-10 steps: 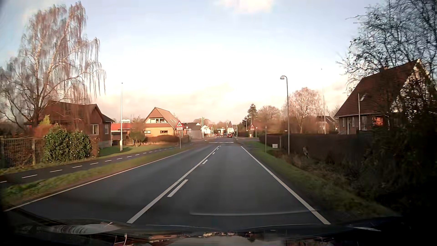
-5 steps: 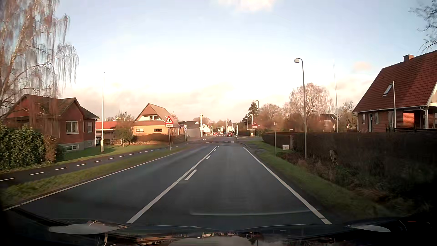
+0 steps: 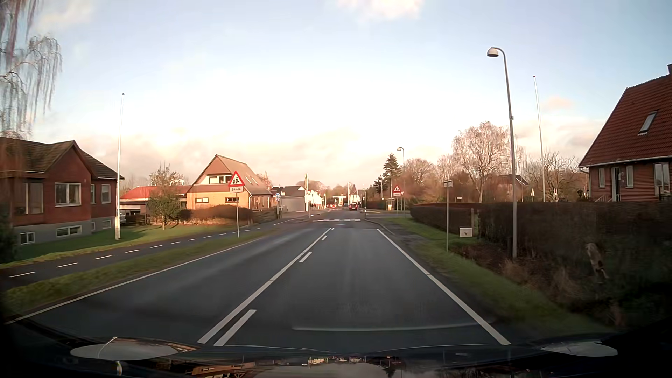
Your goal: Follow the waypoints while adhering to traffic rules and regulations
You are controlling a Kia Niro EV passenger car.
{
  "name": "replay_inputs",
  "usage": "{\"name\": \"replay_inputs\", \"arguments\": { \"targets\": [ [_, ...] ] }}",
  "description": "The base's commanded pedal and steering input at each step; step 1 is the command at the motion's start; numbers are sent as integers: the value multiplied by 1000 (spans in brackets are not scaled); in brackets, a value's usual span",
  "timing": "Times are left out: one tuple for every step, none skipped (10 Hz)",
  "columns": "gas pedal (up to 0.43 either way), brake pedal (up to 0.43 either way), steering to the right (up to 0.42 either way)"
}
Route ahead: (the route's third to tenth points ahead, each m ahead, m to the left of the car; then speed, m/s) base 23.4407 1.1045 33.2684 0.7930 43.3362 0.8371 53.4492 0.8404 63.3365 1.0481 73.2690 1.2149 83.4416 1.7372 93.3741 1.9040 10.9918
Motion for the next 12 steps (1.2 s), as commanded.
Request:
{"name": "replay_inputs", "arguments": {
  "targets": [
    [67,0,0],
    [67,0,0],
    [67,0,0],
    [59,0,0],
    [59,0,0],
    [47,0,0],
    [47,0,0],
    [47,0,-2],
    [47,0,-4],
    [47,0,-4],
    [47,0,-4],
    [59,0,-4]
  ]
}}
